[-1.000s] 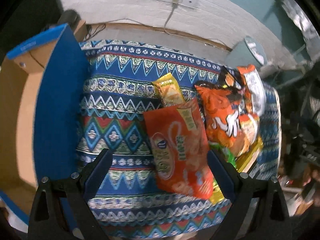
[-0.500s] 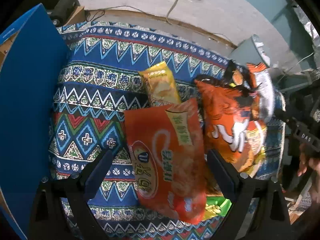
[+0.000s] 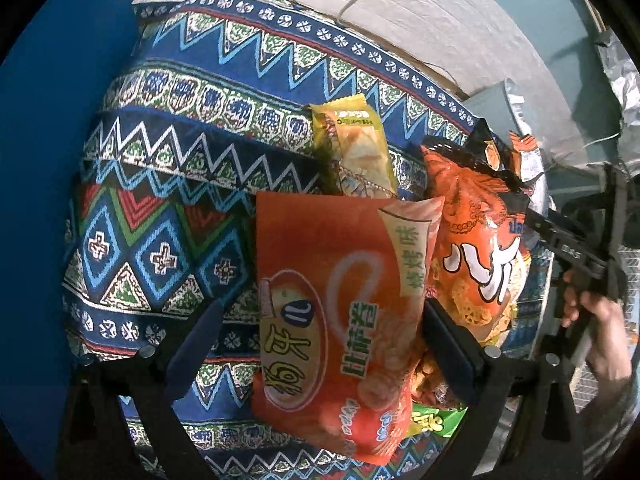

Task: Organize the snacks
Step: 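Grasp the orange chip bag with the left tool while the right tool grasps the silver-white bag, then carry both bags over the box and open both tools to drop them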

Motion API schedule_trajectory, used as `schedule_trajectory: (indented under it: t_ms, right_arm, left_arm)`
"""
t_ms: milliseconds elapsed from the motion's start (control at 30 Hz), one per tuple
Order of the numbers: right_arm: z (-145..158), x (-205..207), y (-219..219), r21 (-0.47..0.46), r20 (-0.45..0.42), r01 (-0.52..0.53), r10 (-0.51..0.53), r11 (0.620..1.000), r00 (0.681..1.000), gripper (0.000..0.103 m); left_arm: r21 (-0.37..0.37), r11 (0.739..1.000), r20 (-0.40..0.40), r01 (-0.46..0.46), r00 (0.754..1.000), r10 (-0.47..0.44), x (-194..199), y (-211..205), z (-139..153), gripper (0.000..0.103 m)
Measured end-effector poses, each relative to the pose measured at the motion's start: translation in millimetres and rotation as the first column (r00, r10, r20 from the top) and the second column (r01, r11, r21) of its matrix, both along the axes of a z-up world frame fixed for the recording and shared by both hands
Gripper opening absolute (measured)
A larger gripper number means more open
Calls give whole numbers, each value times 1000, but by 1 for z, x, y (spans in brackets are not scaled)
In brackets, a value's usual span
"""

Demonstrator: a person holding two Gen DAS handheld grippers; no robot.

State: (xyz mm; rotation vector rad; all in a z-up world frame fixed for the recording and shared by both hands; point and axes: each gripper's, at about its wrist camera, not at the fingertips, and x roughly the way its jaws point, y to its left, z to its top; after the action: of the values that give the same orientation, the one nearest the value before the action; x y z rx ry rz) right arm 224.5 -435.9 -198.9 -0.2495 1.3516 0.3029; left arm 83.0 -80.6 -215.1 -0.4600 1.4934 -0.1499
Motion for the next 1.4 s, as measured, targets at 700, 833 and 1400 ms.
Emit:
schedule_trajectory:
  t_ms: [700,833,1400]
  right_arm:
    - [12,-25,15,16,-29,-4,5,1000,1000,33]
    - [25,-36,15,-7,-7,7,-7,1000,1000,33]
    - [98,-76,38,17,121,-38,35,999,992,33]
  left_arm:
    - [60,988,87,140,986,-144,-23,1,28,39]
    - [98,983,137,156,976,-169,-27,1,45,39]
    - [291,936,365,195,882,-298,-51,1,122,39]
